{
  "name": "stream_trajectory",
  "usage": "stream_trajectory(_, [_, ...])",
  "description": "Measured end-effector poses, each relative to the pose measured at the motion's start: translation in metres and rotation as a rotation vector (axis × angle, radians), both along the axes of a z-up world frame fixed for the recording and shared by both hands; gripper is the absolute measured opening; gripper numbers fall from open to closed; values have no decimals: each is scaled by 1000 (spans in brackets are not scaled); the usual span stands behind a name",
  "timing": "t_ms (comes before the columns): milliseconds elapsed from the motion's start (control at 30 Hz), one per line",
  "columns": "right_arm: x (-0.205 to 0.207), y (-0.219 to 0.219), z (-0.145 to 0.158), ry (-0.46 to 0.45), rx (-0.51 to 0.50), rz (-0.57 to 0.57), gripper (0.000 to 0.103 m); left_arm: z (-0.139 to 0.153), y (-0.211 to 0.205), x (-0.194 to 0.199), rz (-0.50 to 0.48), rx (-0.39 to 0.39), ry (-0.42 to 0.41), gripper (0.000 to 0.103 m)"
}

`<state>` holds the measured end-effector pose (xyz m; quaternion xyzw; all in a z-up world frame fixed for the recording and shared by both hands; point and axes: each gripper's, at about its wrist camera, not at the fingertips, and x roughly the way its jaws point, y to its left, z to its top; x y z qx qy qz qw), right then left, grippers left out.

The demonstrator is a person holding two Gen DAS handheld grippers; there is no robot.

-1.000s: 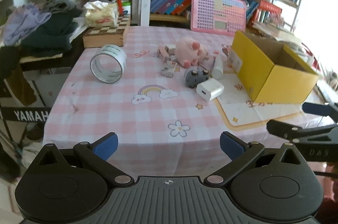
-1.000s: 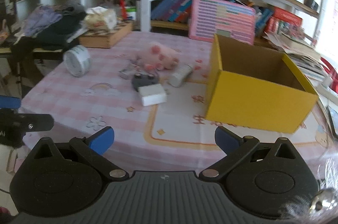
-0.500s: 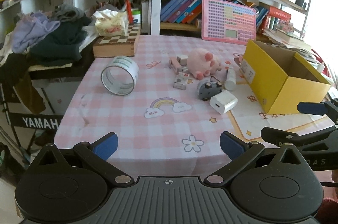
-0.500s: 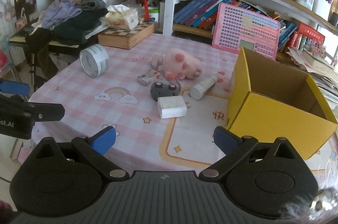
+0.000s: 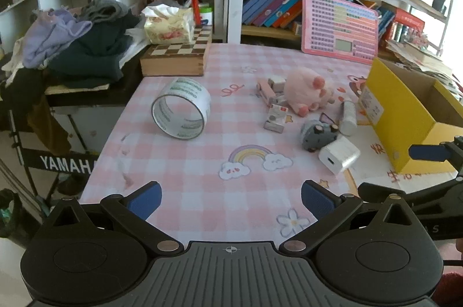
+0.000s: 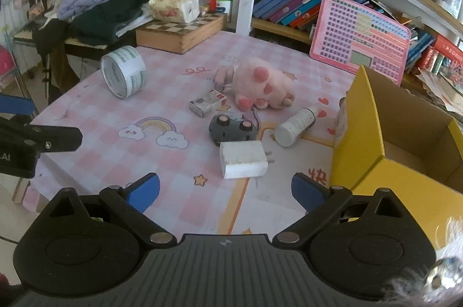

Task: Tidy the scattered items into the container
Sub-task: 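Reach the right tool to the white charger plug and grasp it while the left tool approaches the tape roll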

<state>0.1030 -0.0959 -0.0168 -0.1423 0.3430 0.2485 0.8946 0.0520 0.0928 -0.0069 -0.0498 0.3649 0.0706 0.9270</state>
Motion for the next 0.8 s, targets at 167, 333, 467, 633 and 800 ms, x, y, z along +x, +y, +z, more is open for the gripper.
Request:
stream_trajectory(167, [21, 7, -8, 33, -22, 6, 97, -6, 6, 18, 16, -2, 14, 103])
stream_trajectory(333, [40, 13, -16, 62, -33, 15, 97, -13, 12, 33, 33, 0, 34, 103])
stream_trajectory(467, [53, 18, -22, 83, -41, 25, 97, -16, 16, 44, 50, 9, 41, 103])
stream_trajectory(633, [68, 25, -30, 106, -56, 40, 97, -19, 25, 59, 80, 28, 53, 103])
stream_trajectory(800, [82, 31, -38, 136, -69, 52, 97, -21, 35, 75, 109, 38, 51, 103])
